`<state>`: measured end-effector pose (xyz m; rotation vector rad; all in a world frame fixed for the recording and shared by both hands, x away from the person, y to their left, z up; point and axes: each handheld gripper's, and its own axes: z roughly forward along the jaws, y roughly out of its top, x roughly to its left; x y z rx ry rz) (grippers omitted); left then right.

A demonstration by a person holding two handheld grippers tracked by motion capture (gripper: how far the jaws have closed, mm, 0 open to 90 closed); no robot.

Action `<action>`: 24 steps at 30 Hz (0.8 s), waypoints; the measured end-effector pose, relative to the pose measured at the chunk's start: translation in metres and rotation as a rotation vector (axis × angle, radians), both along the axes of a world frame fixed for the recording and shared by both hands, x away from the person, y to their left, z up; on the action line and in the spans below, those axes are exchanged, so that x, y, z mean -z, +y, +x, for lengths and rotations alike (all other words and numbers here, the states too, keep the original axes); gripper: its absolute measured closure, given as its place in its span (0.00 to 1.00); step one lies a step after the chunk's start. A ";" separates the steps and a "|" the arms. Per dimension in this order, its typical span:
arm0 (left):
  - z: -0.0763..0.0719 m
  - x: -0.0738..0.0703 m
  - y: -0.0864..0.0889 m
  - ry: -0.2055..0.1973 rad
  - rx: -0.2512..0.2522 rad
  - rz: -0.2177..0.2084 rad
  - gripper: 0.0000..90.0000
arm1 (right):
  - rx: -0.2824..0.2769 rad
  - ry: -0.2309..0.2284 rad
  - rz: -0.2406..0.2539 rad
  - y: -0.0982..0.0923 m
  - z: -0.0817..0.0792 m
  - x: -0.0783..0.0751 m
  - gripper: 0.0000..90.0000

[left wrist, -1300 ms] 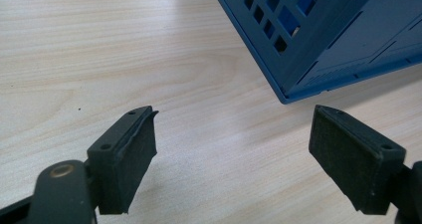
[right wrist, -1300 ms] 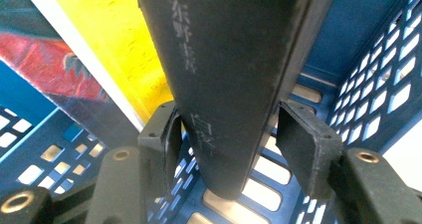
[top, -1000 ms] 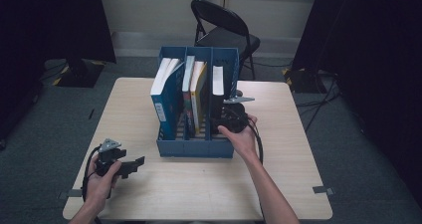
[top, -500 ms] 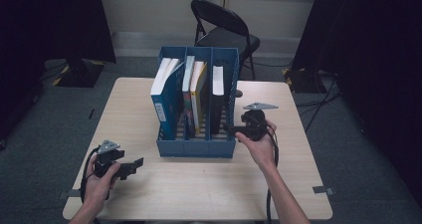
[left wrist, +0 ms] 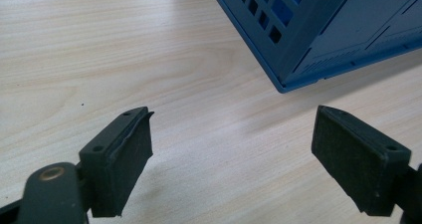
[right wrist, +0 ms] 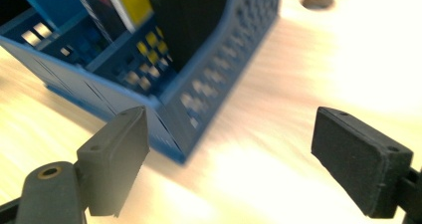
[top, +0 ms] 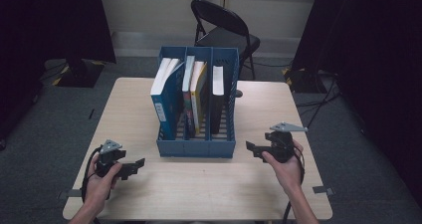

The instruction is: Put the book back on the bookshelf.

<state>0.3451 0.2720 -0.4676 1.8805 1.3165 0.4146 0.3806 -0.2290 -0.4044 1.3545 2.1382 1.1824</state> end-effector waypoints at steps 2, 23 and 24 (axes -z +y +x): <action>-0.001 0.000 -0.001 0.000 0.005 0.006 0.18 | 0.021 0.000 0.001 -0.009 -0.008 0.005 0.16; 0.002 0.006 -0.003 0.047 0.025 0.052 0.18 | 0.166 0.169 -0.133 -0.073 -0.037 0.067 0.17; 0.002 0.006 -0.003 0.046 0.028 0.052 0.18 | 0.168 0.170 -0.140 -0.073 -0.036 0.068 0.17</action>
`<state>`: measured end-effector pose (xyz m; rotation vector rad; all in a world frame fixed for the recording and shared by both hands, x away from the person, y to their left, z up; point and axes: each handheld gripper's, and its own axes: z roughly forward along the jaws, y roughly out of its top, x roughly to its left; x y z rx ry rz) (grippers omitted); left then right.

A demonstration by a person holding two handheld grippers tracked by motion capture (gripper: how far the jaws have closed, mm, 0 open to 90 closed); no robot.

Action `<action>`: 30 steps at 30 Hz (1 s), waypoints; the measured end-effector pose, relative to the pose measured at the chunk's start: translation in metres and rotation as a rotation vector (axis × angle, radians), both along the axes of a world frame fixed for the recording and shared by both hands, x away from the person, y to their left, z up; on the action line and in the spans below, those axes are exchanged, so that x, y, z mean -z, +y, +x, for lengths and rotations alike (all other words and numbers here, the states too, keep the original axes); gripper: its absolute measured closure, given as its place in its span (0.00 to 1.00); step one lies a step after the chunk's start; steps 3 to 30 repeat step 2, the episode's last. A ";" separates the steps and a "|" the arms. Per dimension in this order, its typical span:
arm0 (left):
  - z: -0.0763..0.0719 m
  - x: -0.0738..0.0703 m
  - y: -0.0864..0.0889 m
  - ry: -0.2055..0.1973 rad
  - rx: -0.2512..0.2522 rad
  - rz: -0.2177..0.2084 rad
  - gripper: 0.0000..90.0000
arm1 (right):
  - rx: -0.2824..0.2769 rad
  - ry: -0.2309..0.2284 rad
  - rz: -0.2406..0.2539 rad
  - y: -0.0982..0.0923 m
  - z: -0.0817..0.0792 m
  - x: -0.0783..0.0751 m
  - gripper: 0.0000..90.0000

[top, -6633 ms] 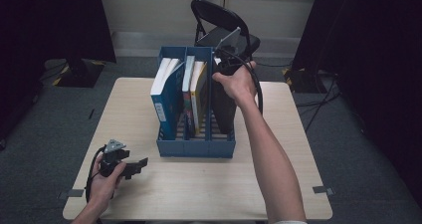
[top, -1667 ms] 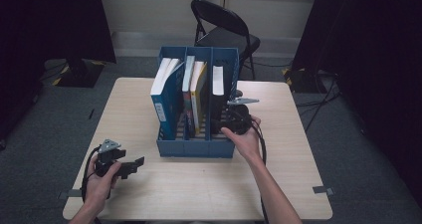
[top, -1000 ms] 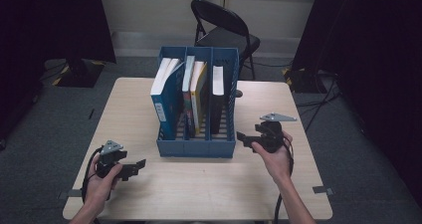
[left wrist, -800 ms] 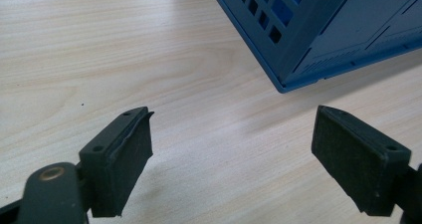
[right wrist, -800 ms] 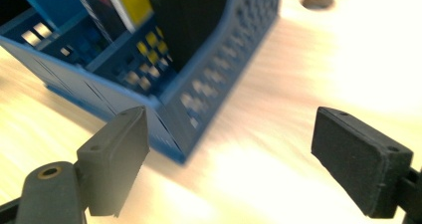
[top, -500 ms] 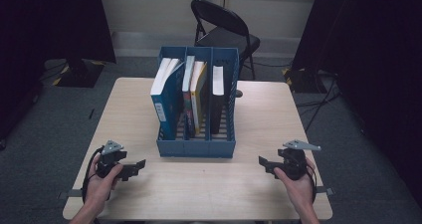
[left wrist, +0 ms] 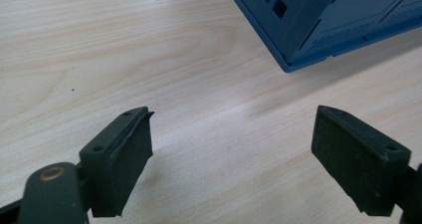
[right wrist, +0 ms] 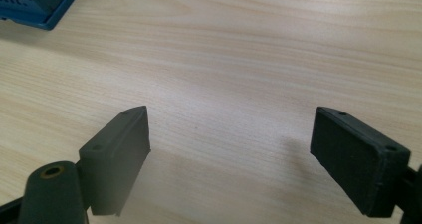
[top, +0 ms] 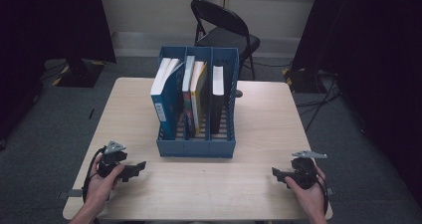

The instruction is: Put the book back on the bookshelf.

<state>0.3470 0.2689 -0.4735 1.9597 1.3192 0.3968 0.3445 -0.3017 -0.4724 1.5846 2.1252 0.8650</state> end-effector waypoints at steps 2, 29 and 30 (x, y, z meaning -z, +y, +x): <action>0.000 0.000 0.000 0.003 0.000 0.001 0.18 | 0.001 -0.004 -0.018 -0.001 0.002 0.002 0.16; 0.000 0.000 0.000 0.003 0.000 0.001 0.18 | 0.001 -0.004 -0.018 -0.001 0.002 0.002 0.16; 0.000 0.000 0.000 0.003 0.000 0.001 0.18 | 0.001 -0.004 -0.018 -0.001 0.002 0.002 0.16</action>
